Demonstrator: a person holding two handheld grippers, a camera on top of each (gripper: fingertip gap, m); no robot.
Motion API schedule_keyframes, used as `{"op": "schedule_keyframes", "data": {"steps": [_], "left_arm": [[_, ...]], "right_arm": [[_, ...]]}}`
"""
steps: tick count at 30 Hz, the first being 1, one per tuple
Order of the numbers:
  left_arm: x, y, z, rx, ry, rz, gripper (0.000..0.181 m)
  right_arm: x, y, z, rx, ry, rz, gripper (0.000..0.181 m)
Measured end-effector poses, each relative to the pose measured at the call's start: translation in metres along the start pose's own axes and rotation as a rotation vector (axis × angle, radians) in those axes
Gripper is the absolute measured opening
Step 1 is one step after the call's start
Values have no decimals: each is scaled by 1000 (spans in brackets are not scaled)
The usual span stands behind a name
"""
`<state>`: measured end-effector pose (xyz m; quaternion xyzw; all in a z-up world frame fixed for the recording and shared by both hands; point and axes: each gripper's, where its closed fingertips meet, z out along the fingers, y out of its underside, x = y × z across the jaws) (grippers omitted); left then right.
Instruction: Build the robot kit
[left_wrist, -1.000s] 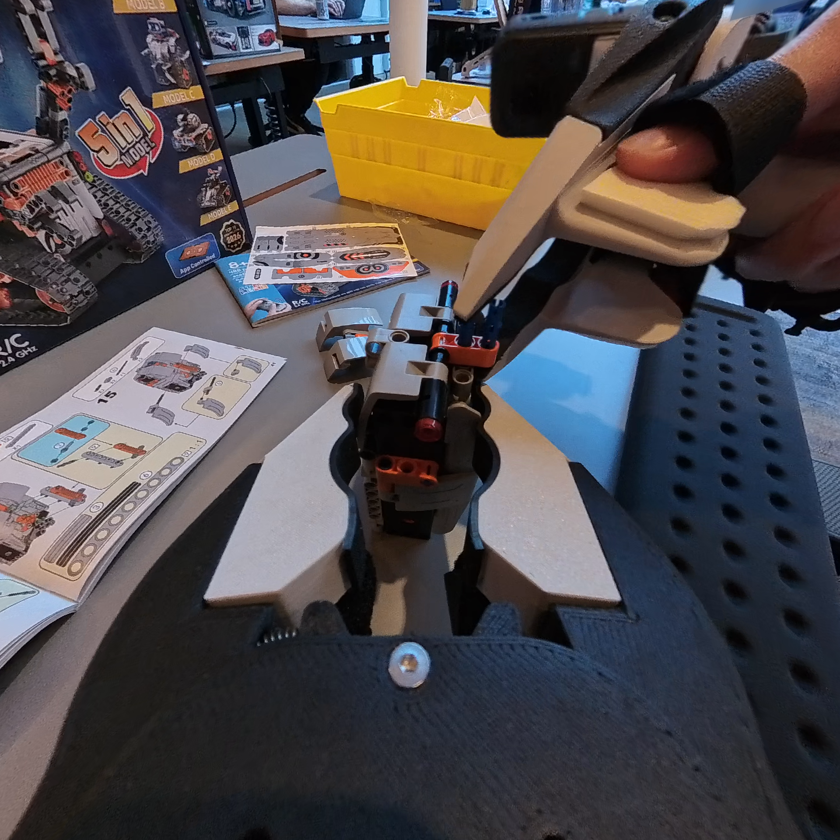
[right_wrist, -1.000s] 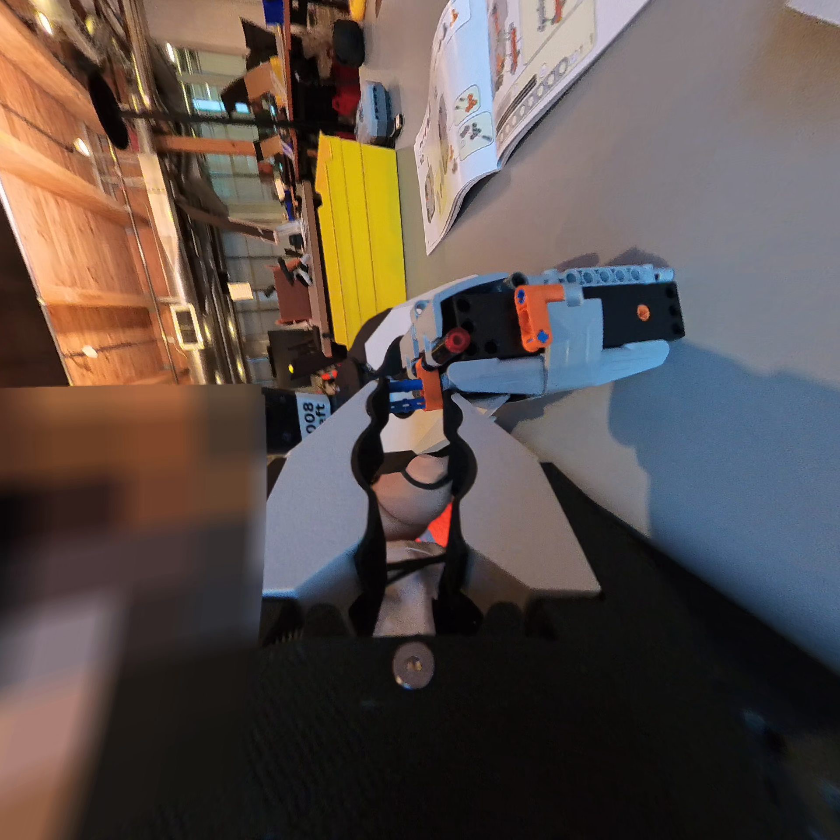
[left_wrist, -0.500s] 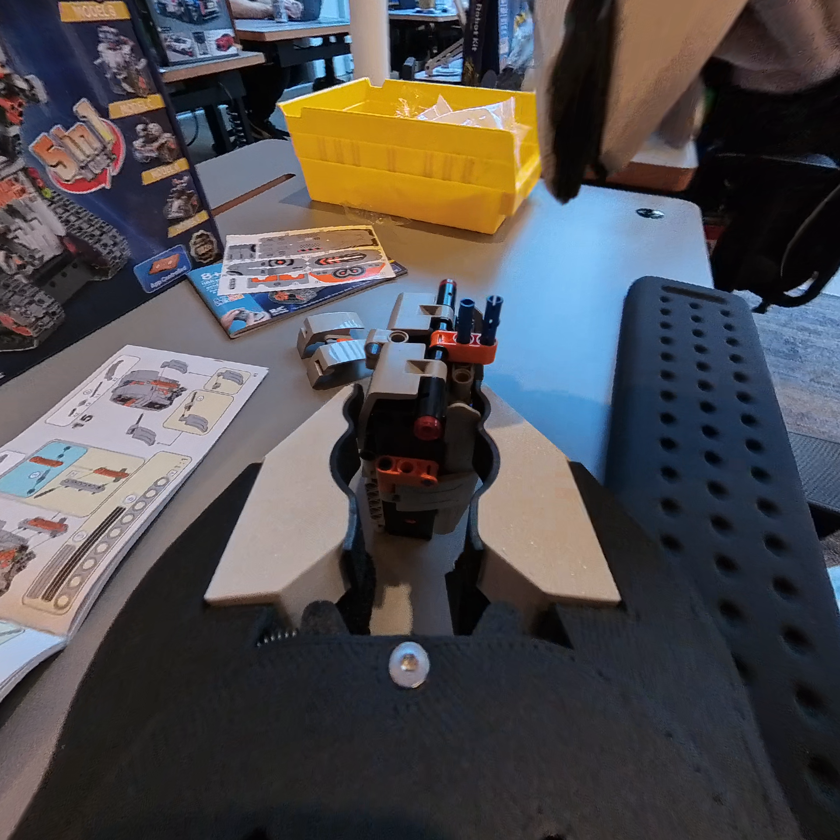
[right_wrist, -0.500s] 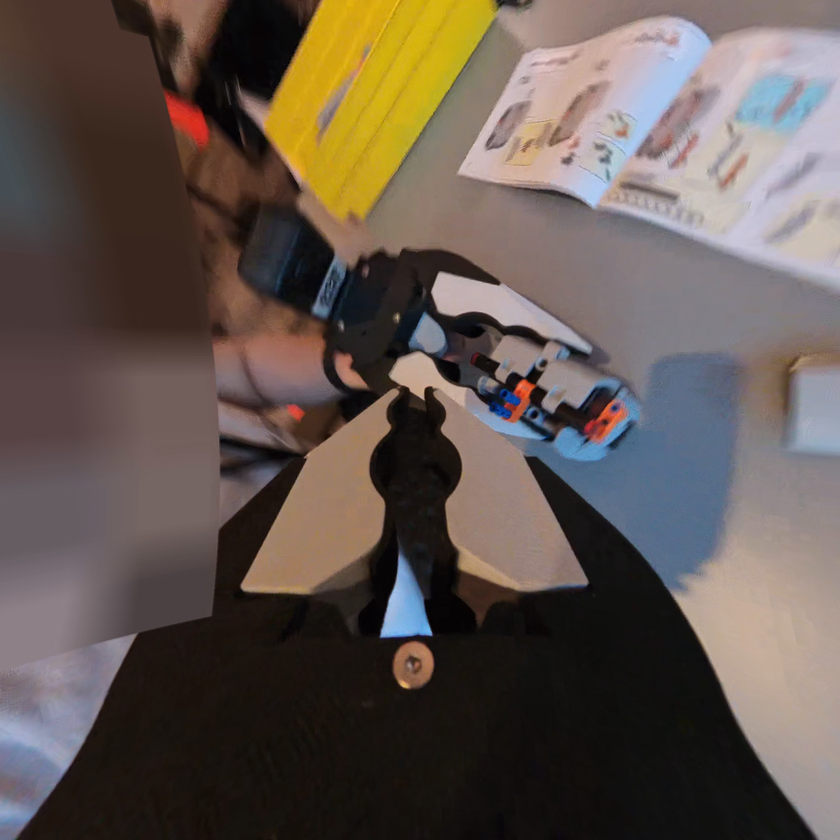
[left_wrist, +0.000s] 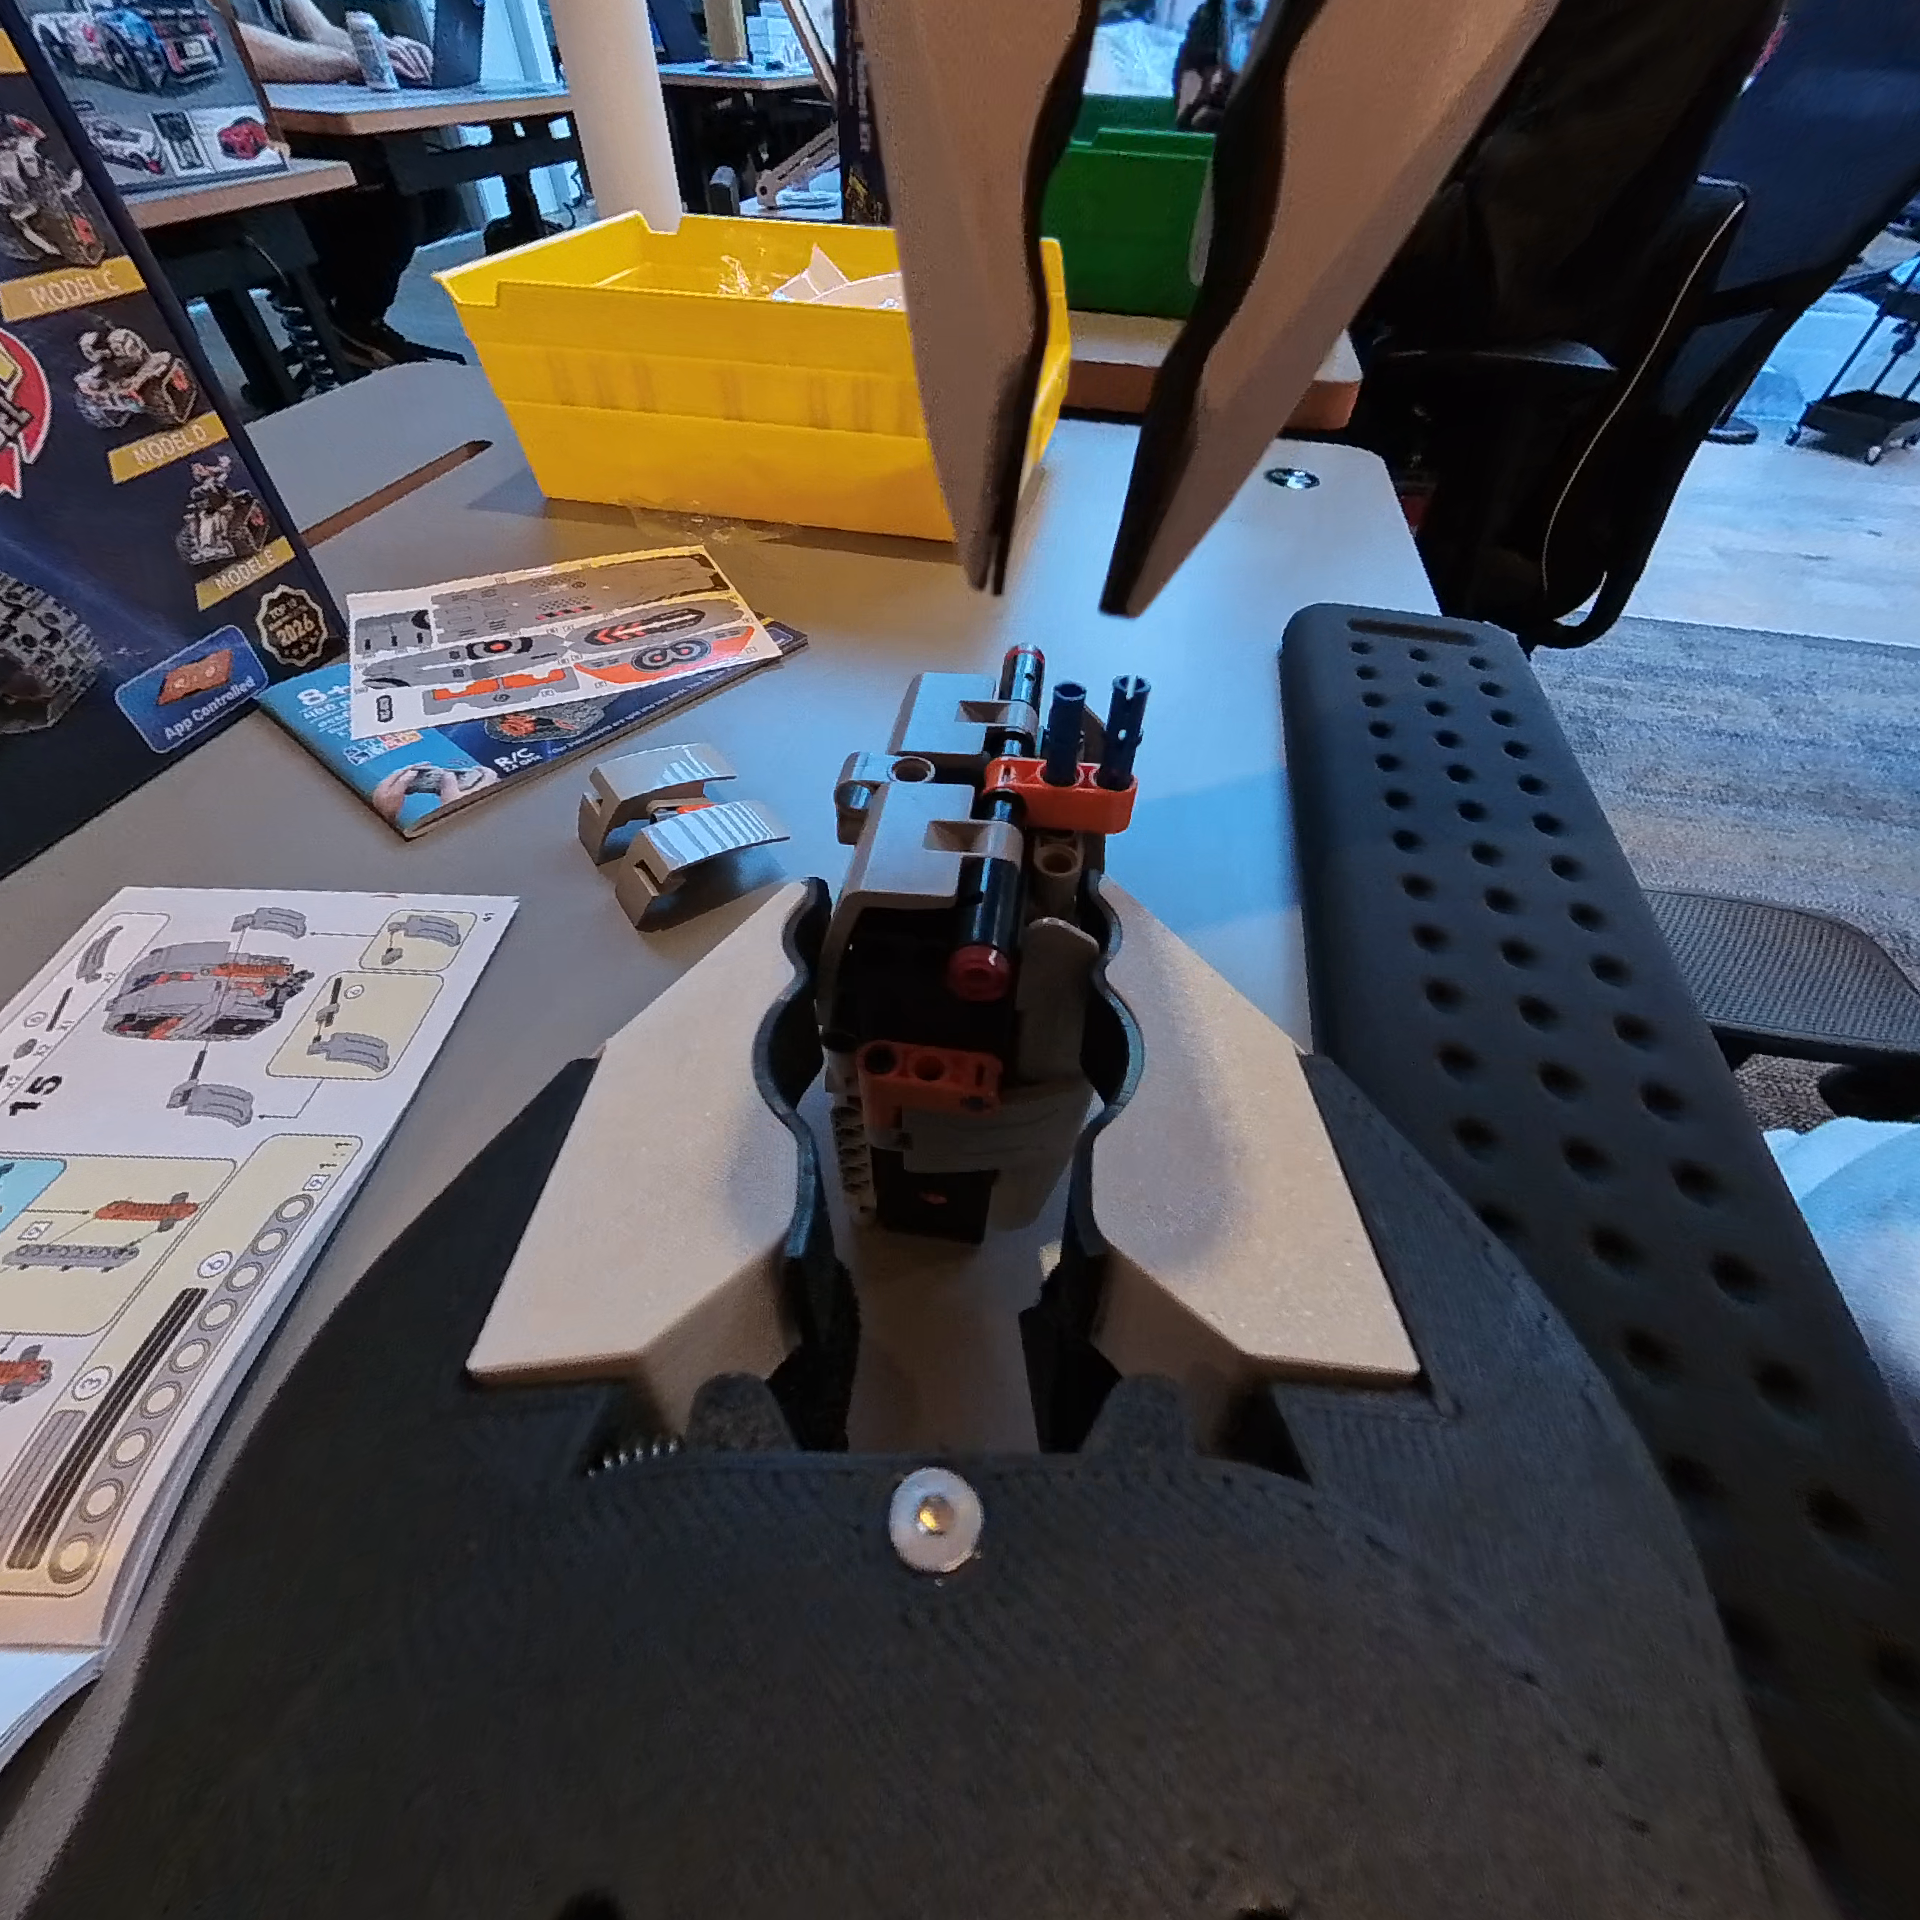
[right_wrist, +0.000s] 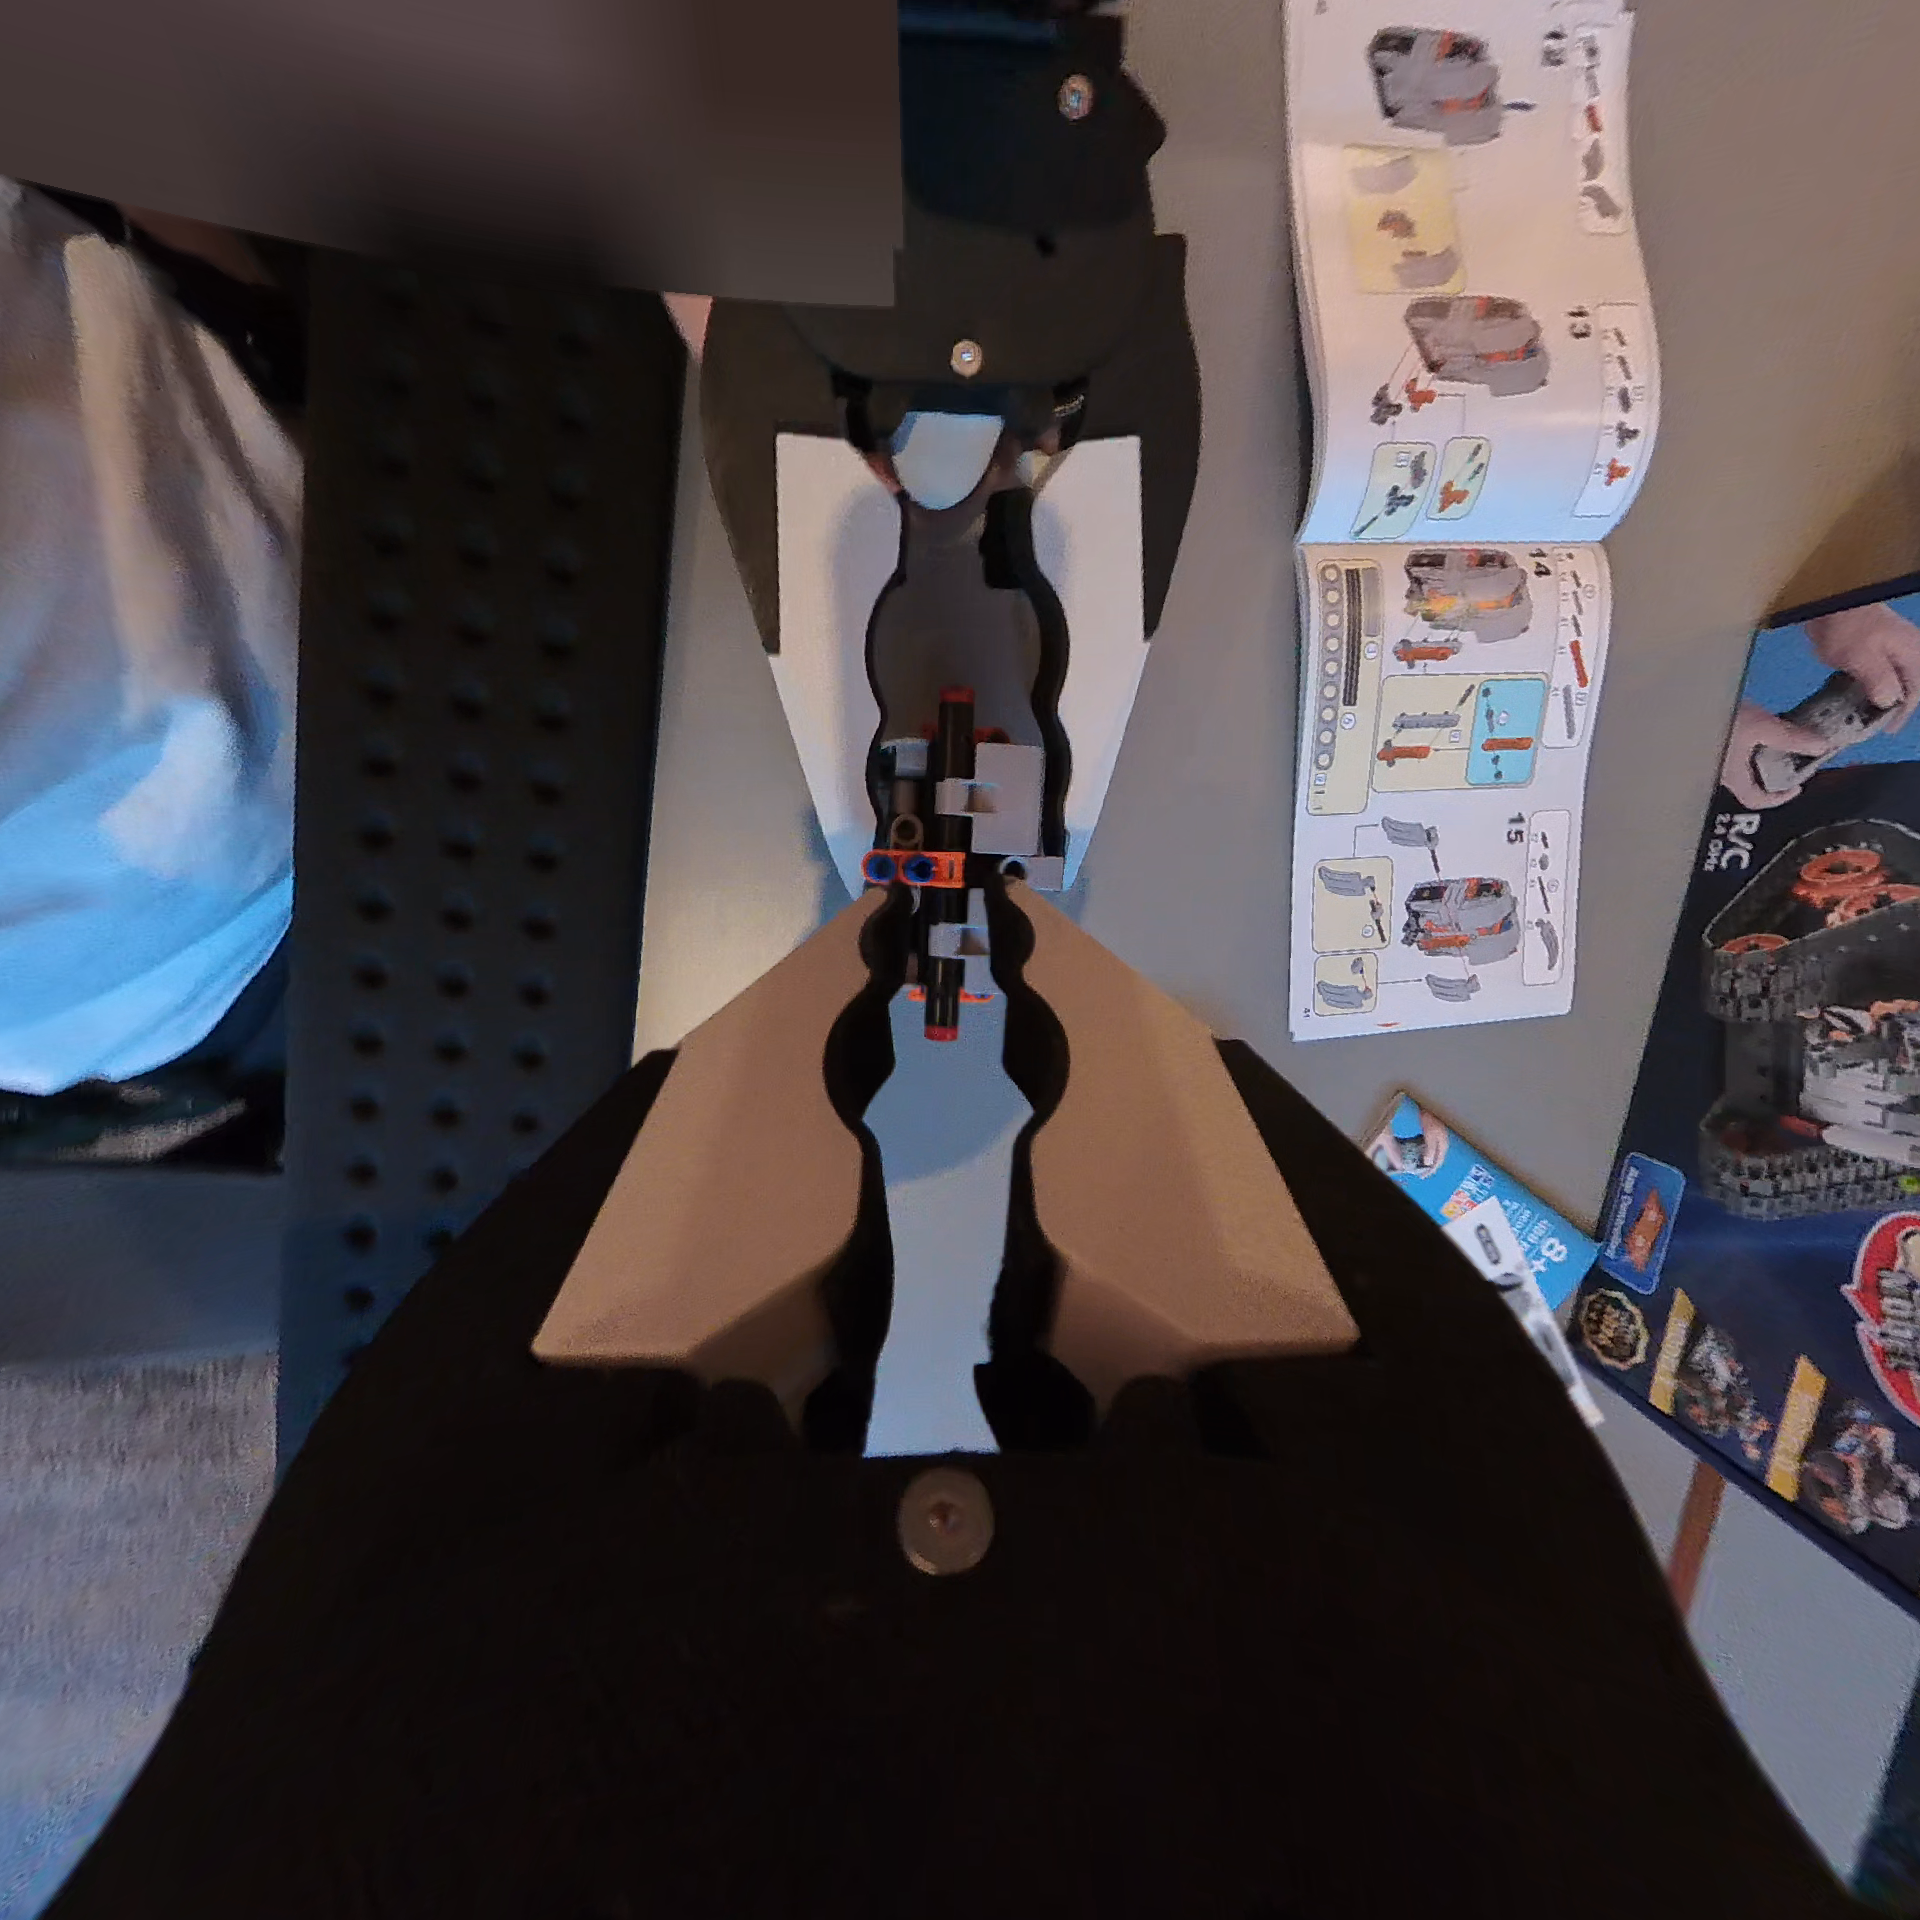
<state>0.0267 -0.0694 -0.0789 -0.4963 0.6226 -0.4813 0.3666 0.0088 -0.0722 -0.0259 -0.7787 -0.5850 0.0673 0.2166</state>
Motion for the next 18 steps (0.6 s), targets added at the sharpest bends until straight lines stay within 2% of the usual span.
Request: {"op": "schedule_keyframes", "data": {"steps": [7,13,18], "left_arm": [[2,0,0,10,36,5,47],[2,-1,0,19,50,6,46],[3,-1,0,23,65,9,46]], "right_arm": [[-7,1,3,-191,-132,-234,11],[-9,2,9,-265,-165,-405,9],[-10,3,13,-268,-180,-486,6]]}}
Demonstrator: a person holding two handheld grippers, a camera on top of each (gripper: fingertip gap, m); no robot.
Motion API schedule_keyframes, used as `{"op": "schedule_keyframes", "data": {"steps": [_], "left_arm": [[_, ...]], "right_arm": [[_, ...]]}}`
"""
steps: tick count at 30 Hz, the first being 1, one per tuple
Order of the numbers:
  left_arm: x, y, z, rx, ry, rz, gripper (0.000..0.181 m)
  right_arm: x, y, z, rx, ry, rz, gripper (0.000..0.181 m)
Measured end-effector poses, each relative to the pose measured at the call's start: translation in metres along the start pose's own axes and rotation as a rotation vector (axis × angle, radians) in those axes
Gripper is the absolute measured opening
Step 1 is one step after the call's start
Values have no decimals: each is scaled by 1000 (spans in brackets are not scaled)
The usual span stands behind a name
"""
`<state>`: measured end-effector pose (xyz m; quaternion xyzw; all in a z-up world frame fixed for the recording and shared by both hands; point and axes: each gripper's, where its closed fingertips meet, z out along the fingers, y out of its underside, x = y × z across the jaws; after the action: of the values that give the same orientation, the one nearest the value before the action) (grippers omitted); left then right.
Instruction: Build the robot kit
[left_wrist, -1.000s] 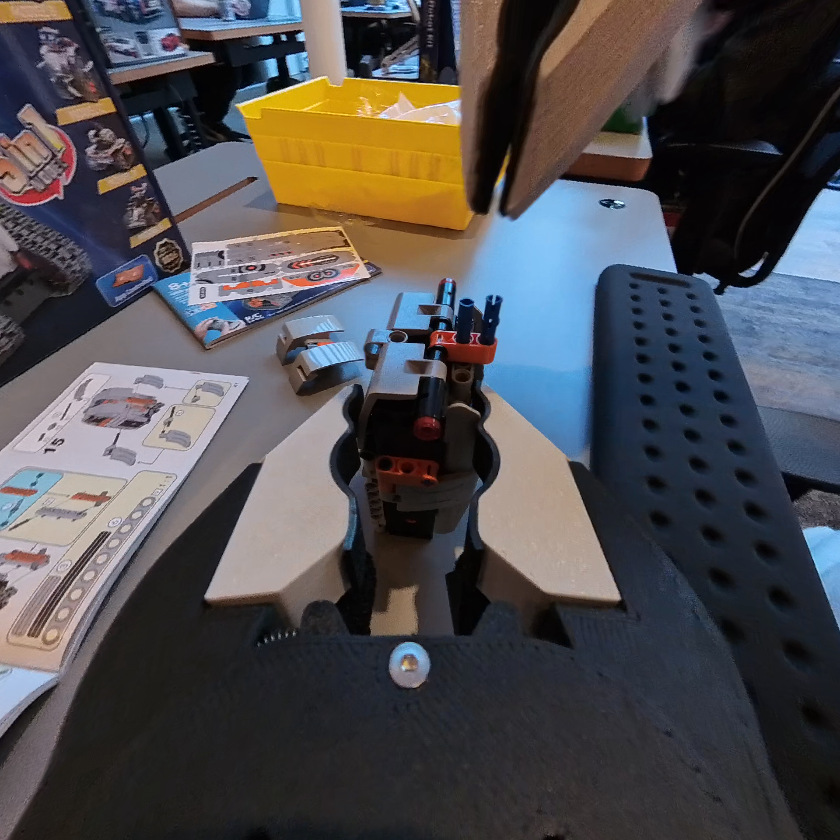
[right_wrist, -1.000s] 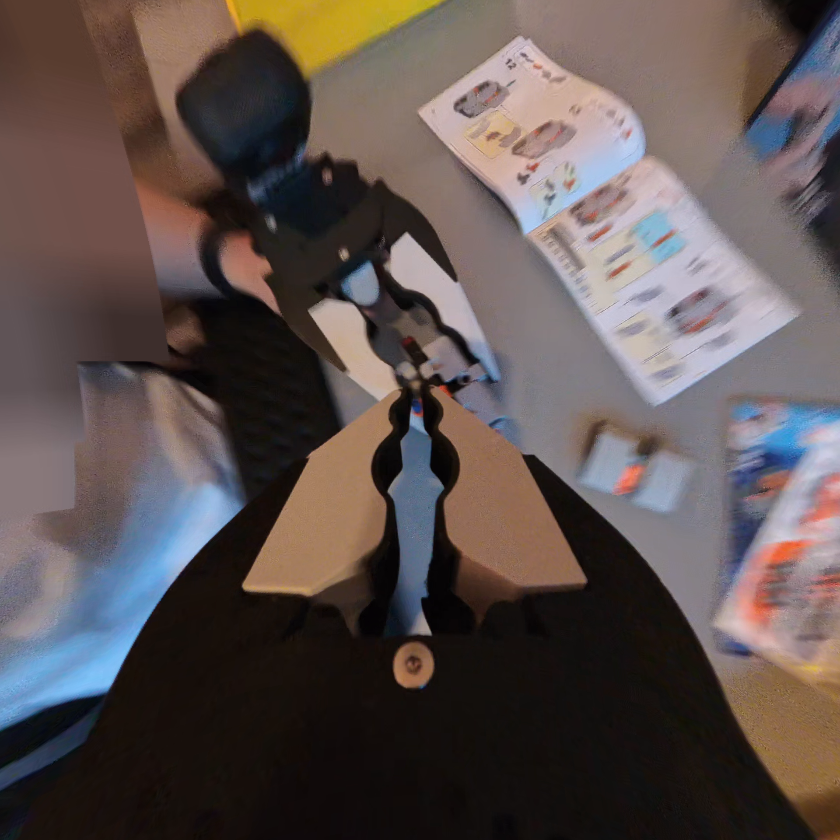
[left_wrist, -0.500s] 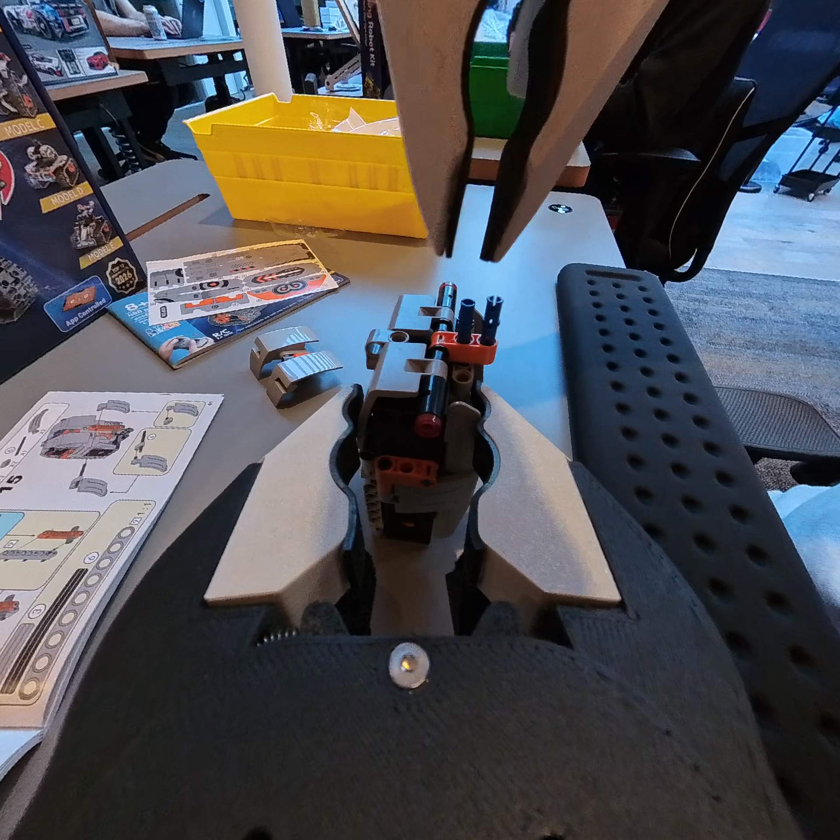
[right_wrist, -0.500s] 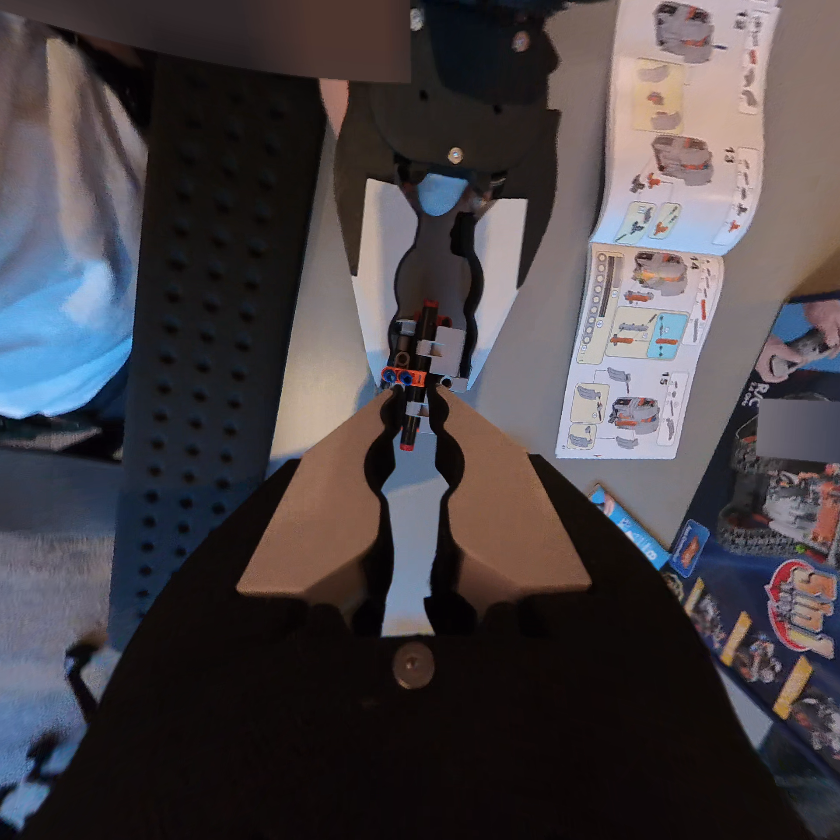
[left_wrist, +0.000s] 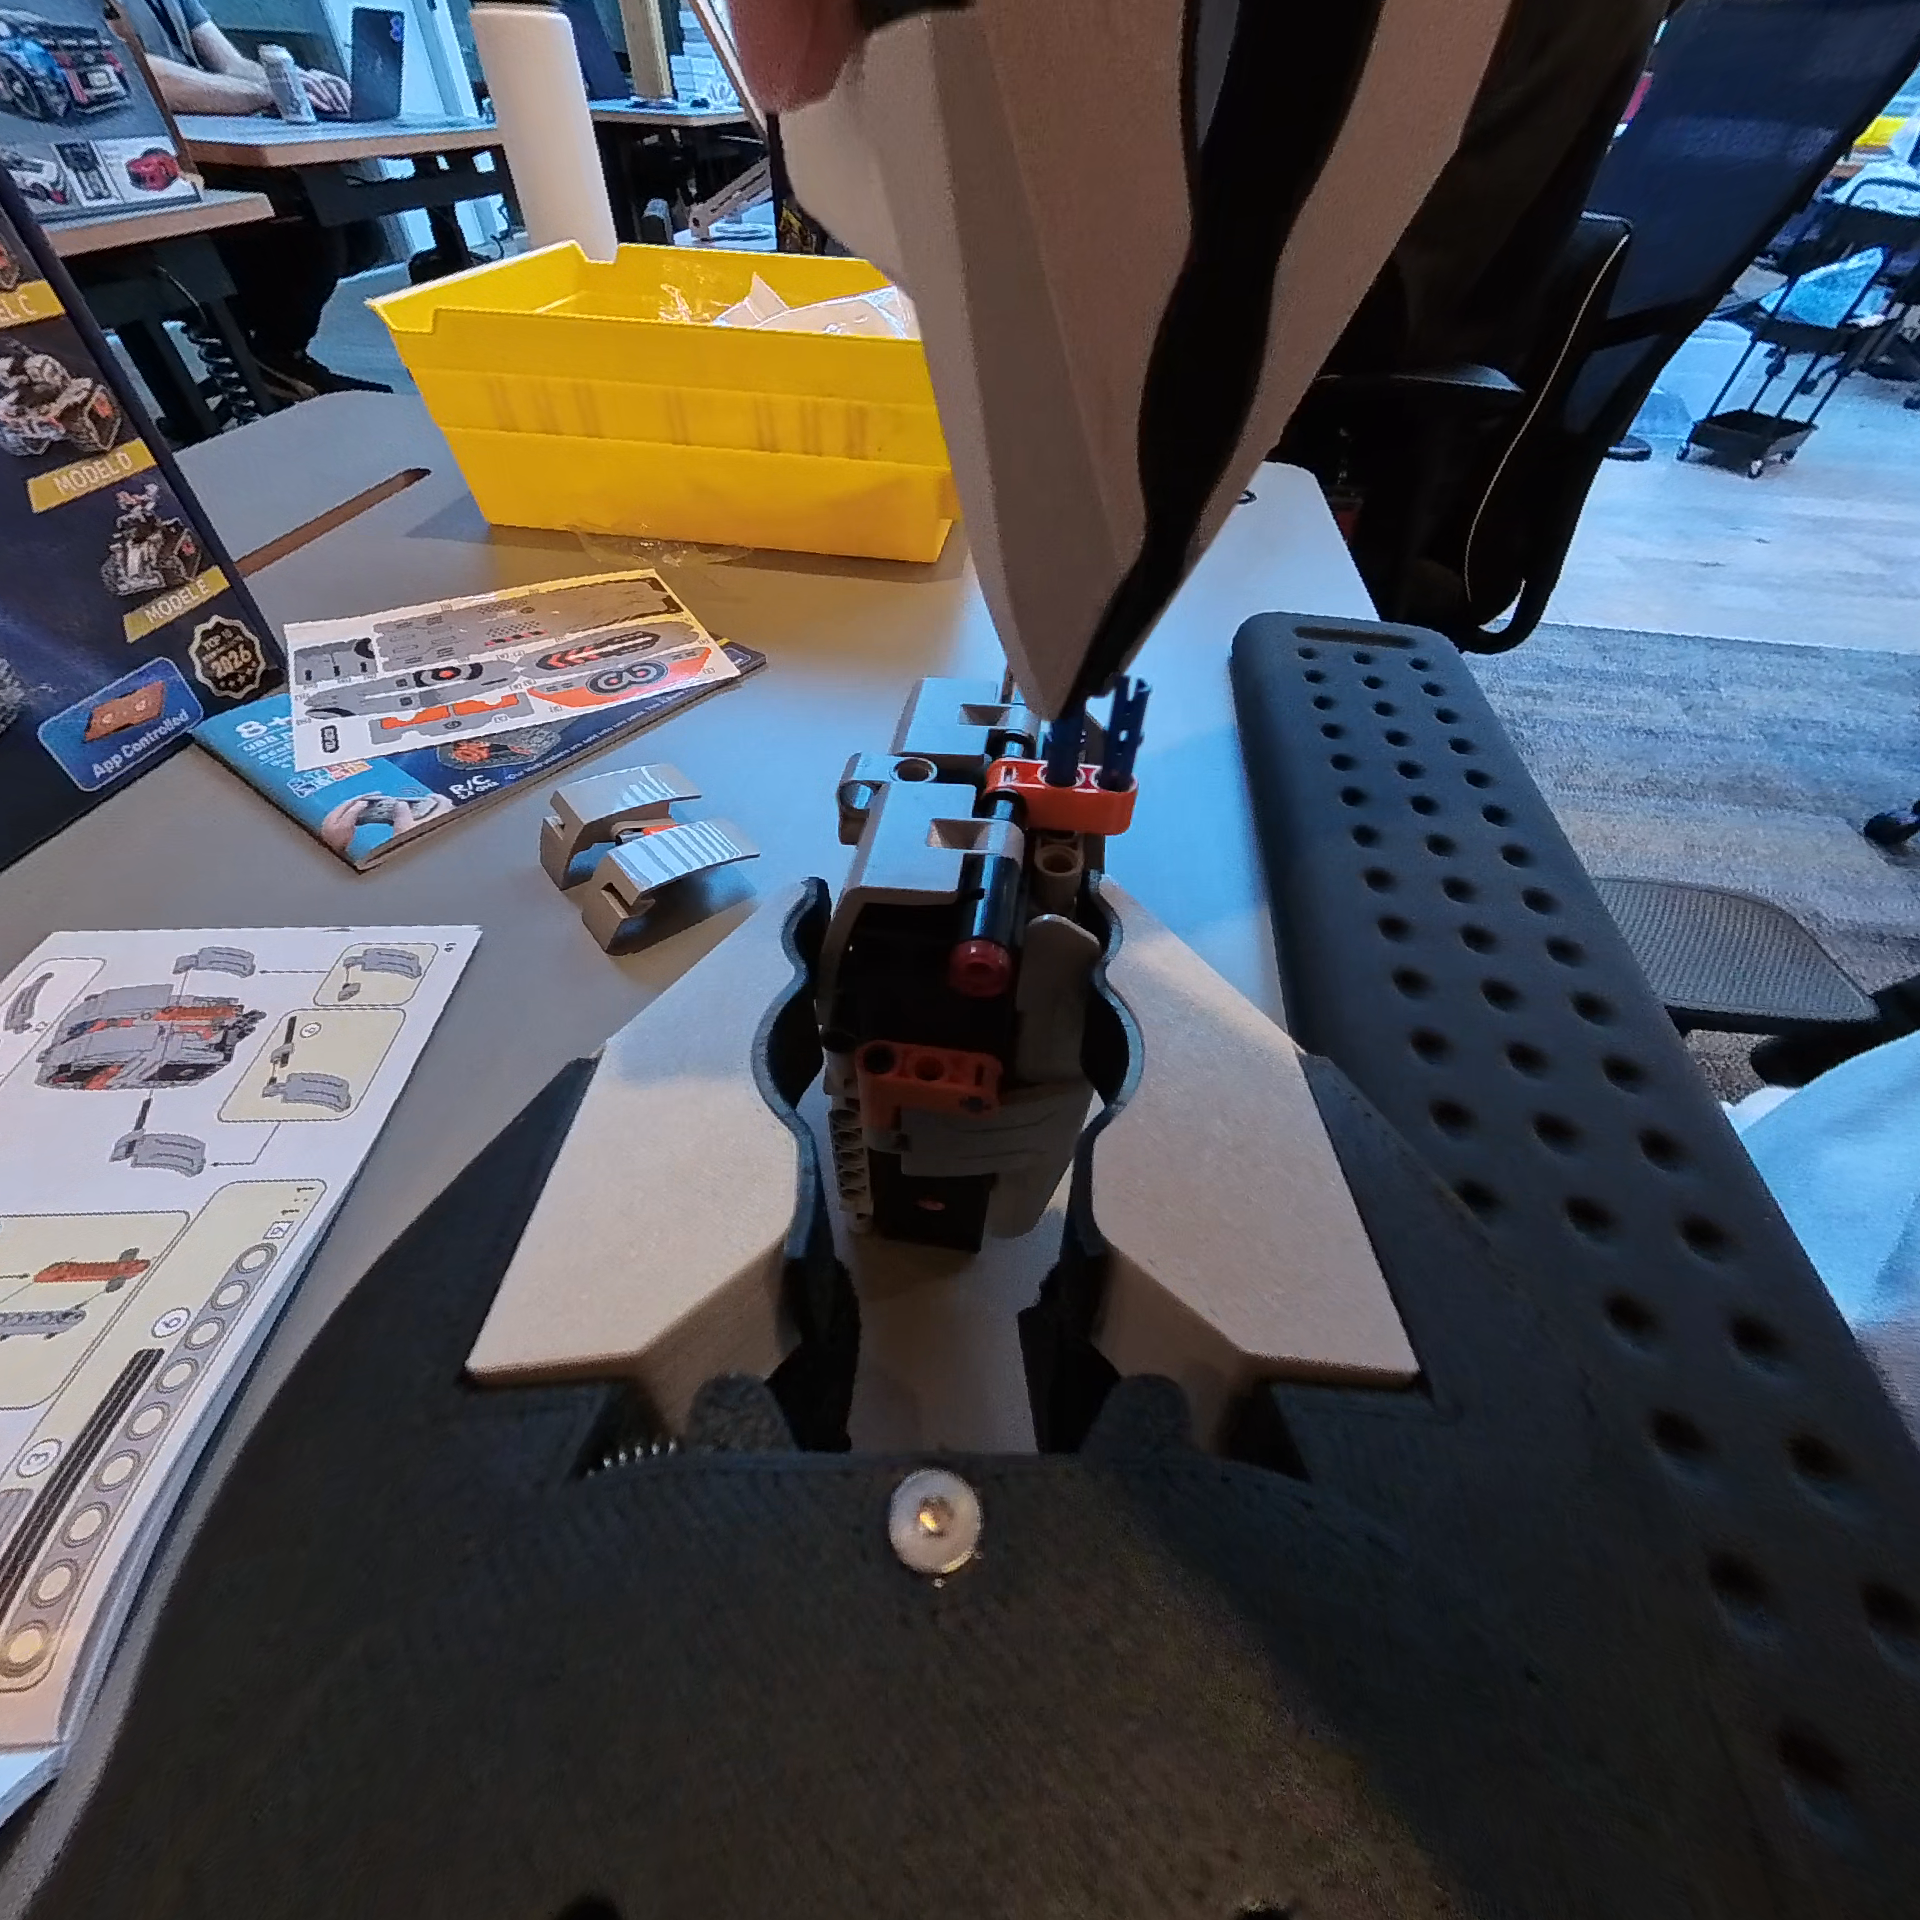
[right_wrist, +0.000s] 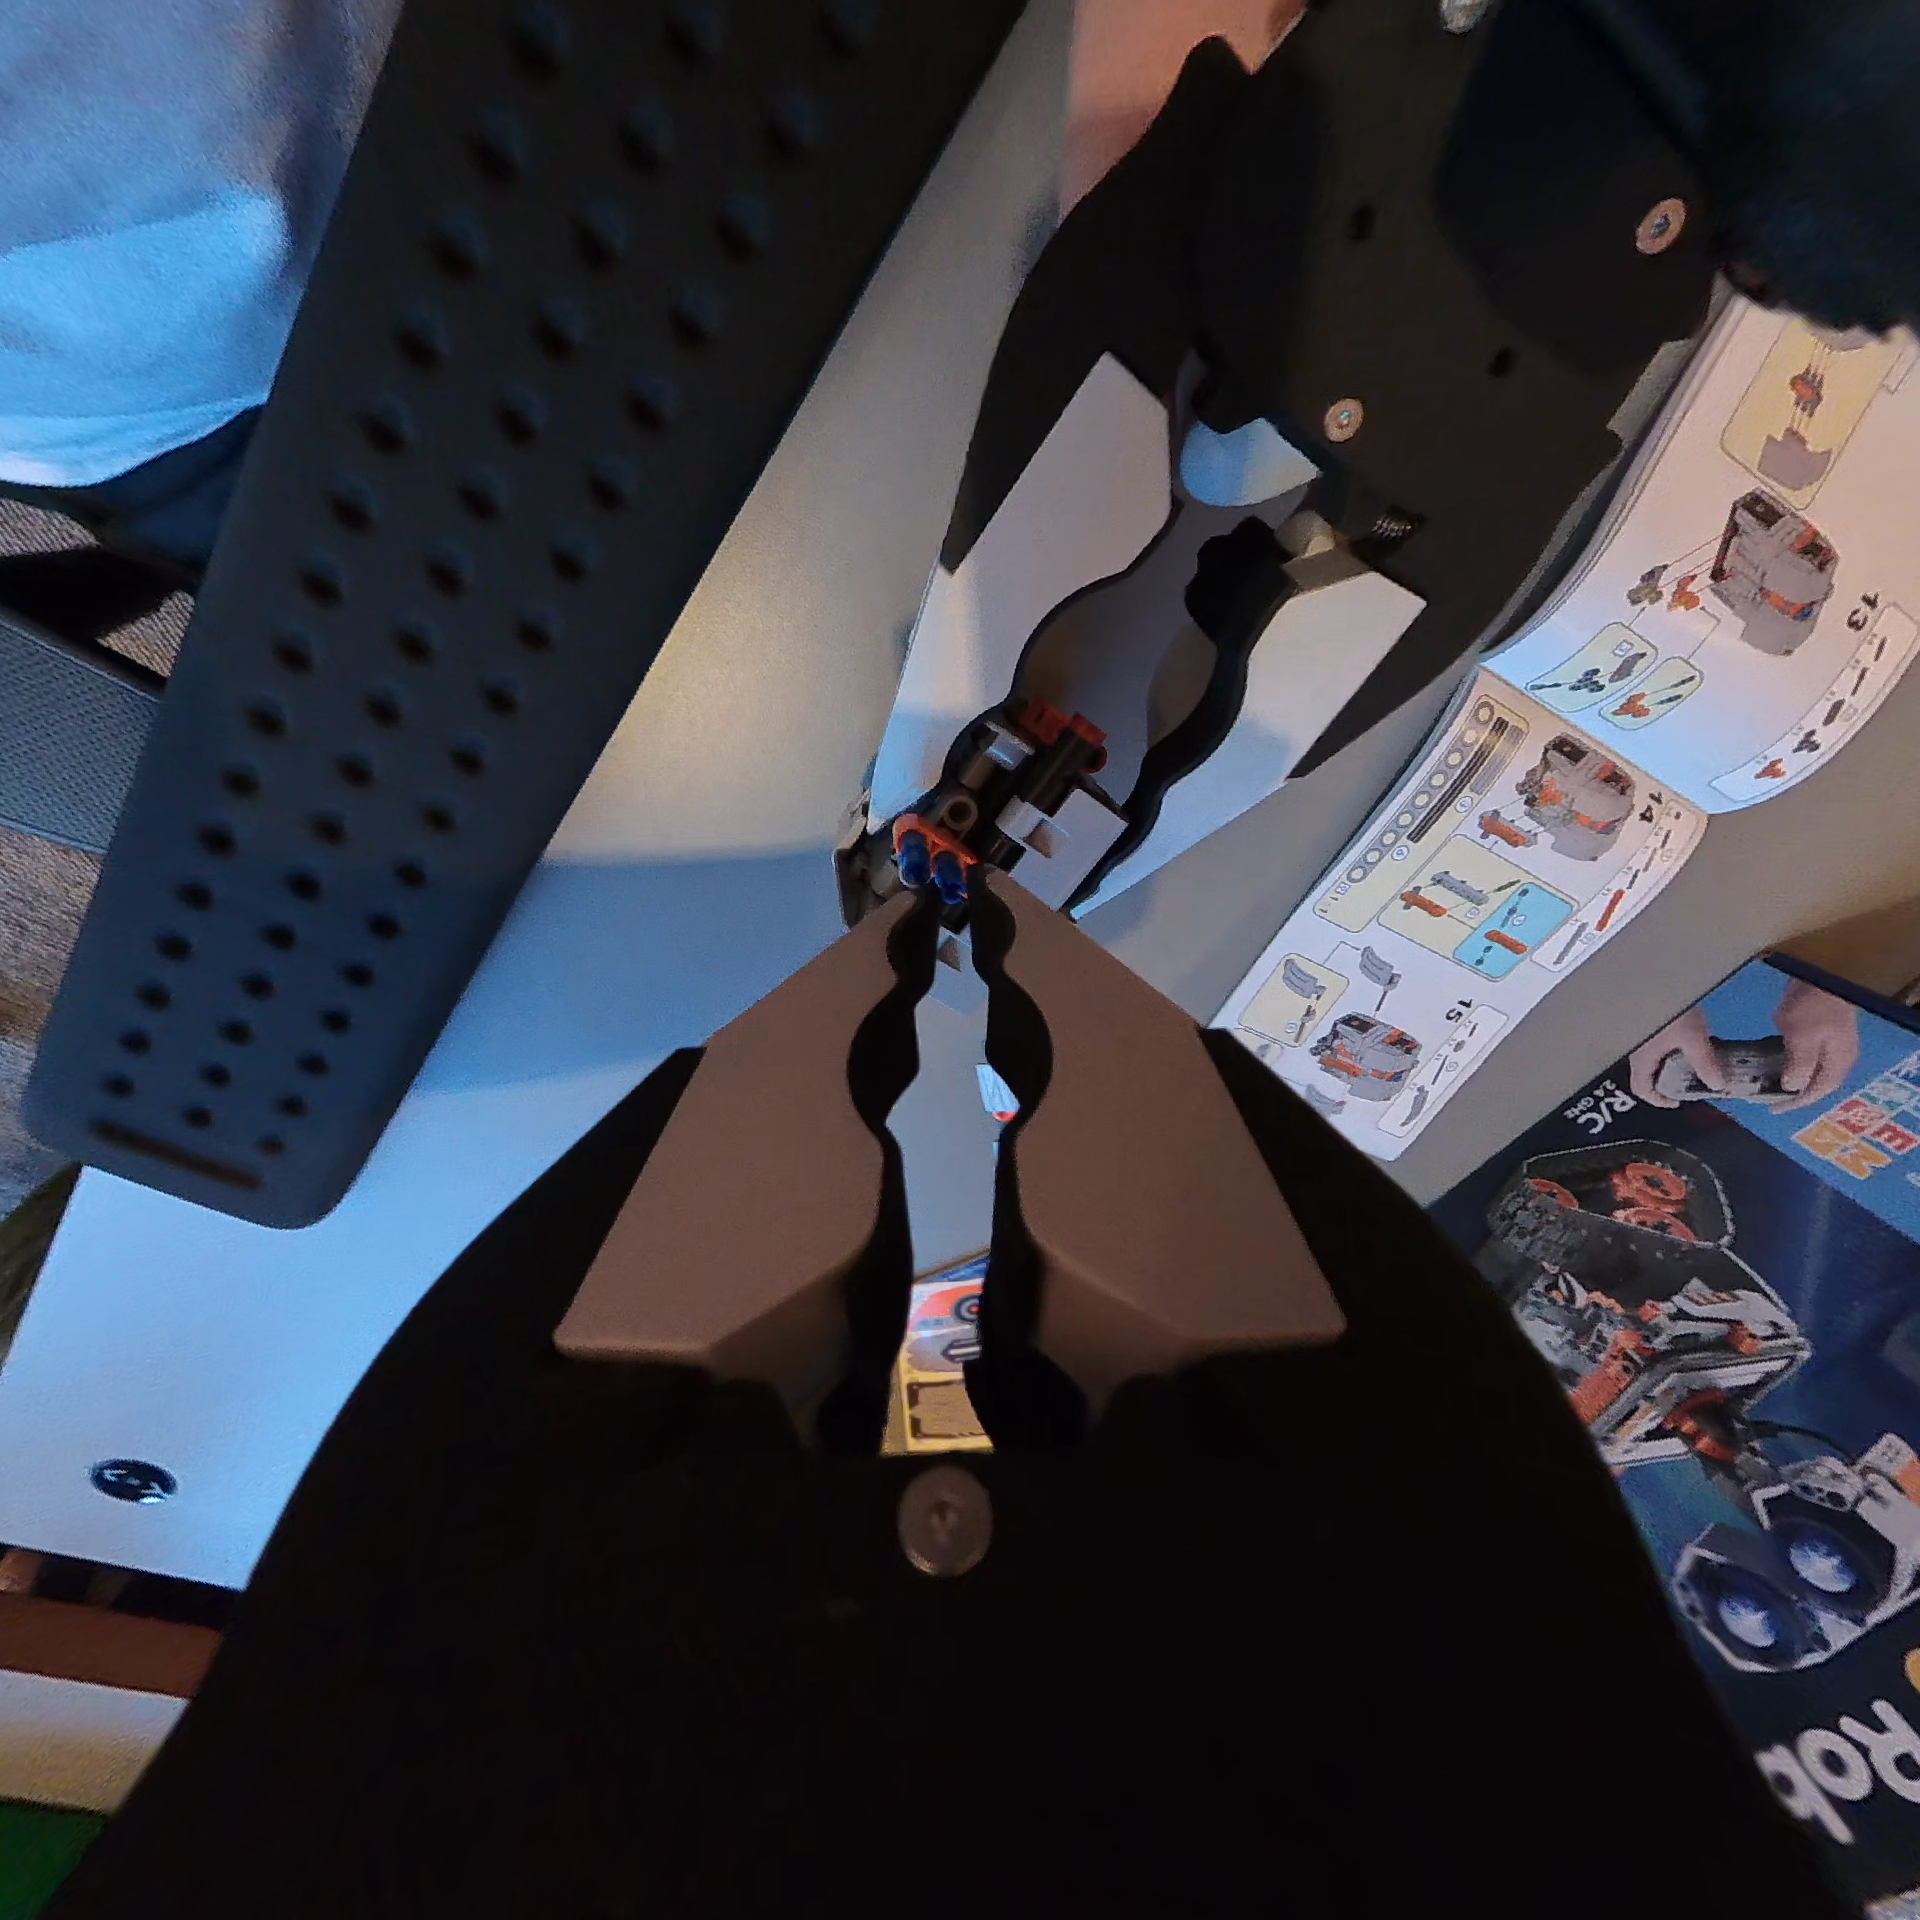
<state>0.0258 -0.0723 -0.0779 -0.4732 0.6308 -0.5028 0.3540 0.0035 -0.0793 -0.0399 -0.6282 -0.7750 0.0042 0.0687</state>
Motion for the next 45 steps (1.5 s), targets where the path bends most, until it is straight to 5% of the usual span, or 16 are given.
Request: {"op": "schedule_keyframes", "data": {"steps": [17,33,42,45], "left_arm": [[5,-2,2,42,144,22,46],[17,-7,10,96,463,55,46],[16,-7,12,94,479,59,47],[6,-9,14,93,366,15,70]], "right_arm": [[-3,0,1,-6,-32,-165,9],[-9,1,5,51,-11,-165,5],[-10,1,5,29,33,-188,4],[-10,1,4,64,8,-112,4]]}}
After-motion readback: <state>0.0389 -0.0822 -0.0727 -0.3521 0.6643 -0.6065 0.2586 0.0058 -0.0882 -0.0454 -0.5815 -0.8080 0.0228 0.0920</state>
